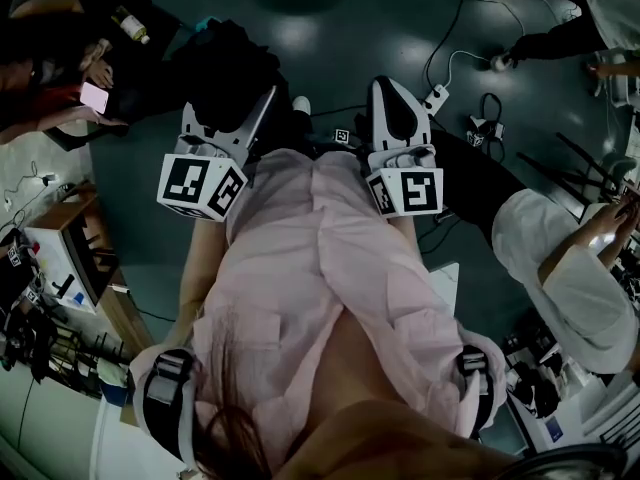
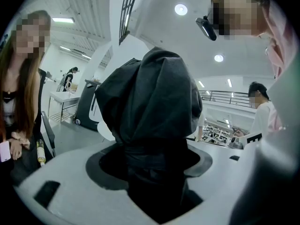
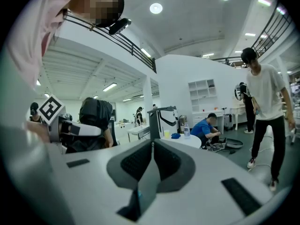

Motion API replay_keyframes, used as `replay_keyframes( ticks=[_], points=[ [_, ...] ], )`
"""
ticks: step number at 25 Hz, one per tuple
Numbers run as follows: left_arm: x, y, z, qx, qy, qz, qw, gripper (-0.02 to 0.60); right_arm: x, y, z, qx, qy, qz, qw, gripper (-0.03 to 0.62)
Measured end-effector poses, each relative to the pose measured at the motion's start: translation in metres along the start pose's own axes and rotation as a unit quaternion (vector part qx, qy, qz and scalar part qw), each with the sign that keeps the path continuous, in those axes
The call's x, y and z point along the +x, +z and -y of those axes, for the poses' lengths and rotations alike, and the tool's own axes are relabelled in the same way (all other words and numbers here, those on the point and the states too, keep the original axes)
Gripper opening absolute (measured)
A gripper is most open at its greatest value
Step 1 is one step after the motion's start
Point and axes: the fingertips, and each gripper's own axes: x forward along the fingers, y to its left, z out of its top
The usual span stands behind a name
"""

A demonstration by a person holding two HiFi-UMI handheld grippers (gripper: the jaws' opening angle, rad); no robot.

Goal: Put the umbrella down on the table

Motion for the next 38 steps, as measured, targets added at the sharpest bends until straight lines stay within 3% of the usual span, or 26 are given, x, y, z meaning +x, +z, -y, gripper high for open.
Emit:
replay_keyframes(
  ticks=[6,25,38],
  points=[
    [0.008,0.011,-0.013,-0.006,0.007,0.009,0.9999,0.318,0.01,-0.002,0.011,0.011,-0.015,-0.007,1.0,0.034],
    [0.073,0.071,-0.108,-0.007,-0.019,-0.002,0.9998,0.318,0.134,0.026,0.002,0.016,-0.038,-0.012,0.999,0.034],
    [0.096,0.073,-0.108,-0.008,-0.027,-0.015,0.9995,0.316,0.143,0.029,0.022,0.017,-0.055,-0.02,0.998,0.034]
  ],
)
